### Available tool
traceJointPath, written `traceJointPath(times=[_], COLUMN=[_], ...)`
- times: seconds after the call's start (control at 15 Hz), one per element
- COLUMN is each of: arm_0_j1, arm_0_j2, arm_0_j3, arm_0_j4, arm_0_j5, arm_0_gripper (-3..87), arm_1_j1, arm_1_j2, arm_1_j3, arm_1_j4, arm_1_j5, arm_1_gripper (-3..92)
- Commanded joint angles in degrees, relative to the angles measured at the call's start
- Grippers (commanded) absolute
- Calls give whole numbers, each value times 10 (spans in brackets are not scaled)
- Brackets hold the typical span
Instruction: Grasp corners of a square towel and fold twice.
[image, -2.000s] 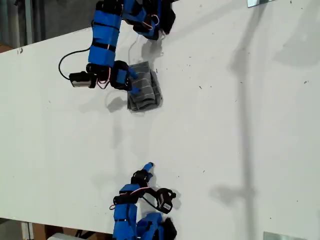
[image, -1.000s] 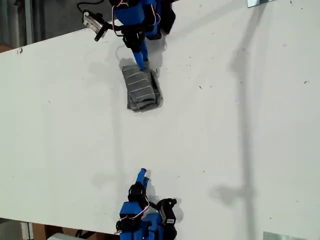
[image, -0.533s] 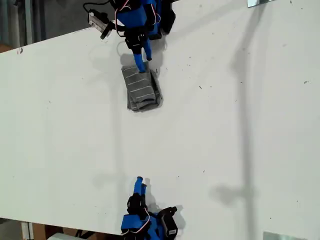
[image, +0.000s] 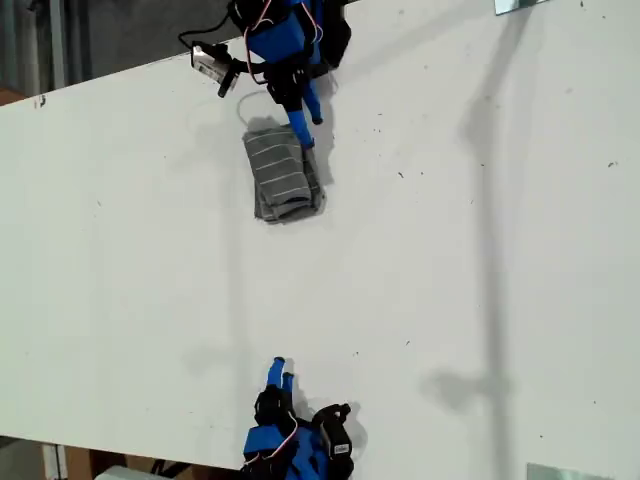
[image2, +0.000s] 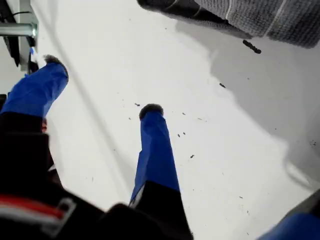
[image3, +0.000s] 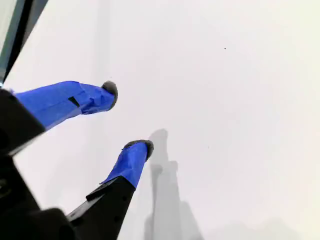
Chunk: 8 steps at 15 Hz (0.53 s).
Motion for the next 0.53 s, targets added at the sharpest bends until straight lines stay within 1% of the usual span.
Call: traceJointPath(times=[0.0, 0.07, 0.13, 0.2, 0.27, 0.47], arm_0_j1=[-5, -2, 11, 17, 16, 16], arm_0_j2=[3, 3, 3, 3, 3, 3], arm_0_j3=[4, 4, 5, 5, 6, 6], arm_0_j4=[-4, -6, -6, -6, -8, -8], arm_0_j5=[79, 93, 91, 127, 147, 147], arm_0_gripper=[181, 179, 175, 174, 174, 173], arm_1_j1=[2, 7, 9, 11, 11, 11], arm_1_j2=[0, 0, 0, 0, 0, 0], arm_1_j3=[0, 0, 0, 0, 0, 0], arm_1_j4=[4, 4, 4, 4, 4, 4], arm_1_j5=[0, 0, 0, 0, 0, 0], arm_1_gripper=[328, 328, 328, 328, 328, 328])
